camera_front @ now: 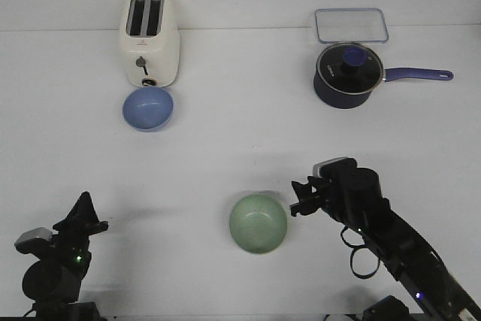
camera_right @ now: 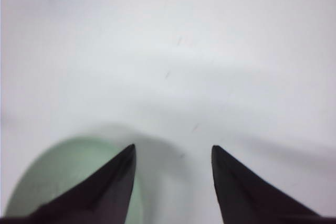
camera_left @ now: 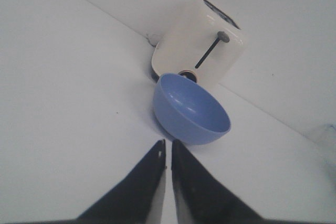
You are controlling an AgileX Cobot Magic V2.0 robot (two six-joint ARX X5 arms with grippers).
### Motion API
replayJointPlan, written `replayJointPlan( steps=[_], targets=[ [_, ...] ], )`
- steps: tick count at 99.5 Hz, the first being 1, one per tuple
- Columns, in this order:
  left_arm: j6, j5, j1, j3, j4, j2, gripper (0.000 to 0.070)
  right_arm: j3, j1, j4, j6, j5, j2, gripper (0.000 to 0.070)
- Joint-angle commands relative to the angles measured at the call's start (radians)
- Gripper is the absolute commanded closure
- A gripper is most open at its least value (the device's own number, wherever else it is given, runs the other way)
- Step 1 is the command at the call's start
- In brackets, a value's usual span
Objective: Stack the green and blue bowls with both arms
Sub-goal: 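Reach the left gripper forward and grasp the rim of the light blue bowl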
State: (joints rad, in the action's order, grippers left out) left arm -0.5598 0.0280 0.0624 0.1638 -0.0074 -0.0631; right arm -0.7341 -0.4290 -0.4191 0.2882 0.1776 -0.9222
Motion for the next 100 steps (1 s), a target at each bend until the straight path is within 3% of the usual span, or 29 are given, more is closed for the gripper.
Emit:
replayJointPlan(
  steps=[1, 36, 41, 52, 56, 100],
  targets=[
    [0.005, 0.003, 0.002, 0.055, 0.000, -0.052, 0.0686, -0.014, 0.014, 0.005, -0.009, -0.002, 0.025, 0.0404],
    [0.165, 0.088, 0.002, 0.392, 0.002, -0.673, 0.0661, -0.014, 0.078, -0.026, -0.044, 0.005, 0.083, 0.0404],
    [0.177, 0.109, 0.002, 0.446, 0.002, -0.768, 0.0574, -0.014, 0.078, -0.028, -0.051, 0.005, 0.083, 0.0404],
    [0.179, 0.140, 0.002, 0.556, 0.006, -0.960, 0.0280, -0.014, 0.078, -0.038, -0.056, 0.005, 0.084, 0.0404],
    [0.179, 0.150, 0.002, 0.592, 0.010, -1.024, 0.0220, -0.014, 0.078, -0.041, -0.058, 0.005, 0.084, 0.0404],
    [0.177, 0.217, 0.001, 0.938, 0.047, -1.602, 0.0200, -0.014, 0.078, -0.061, -0.077, 0.002, 0.084, 0.0404]
  ],
)
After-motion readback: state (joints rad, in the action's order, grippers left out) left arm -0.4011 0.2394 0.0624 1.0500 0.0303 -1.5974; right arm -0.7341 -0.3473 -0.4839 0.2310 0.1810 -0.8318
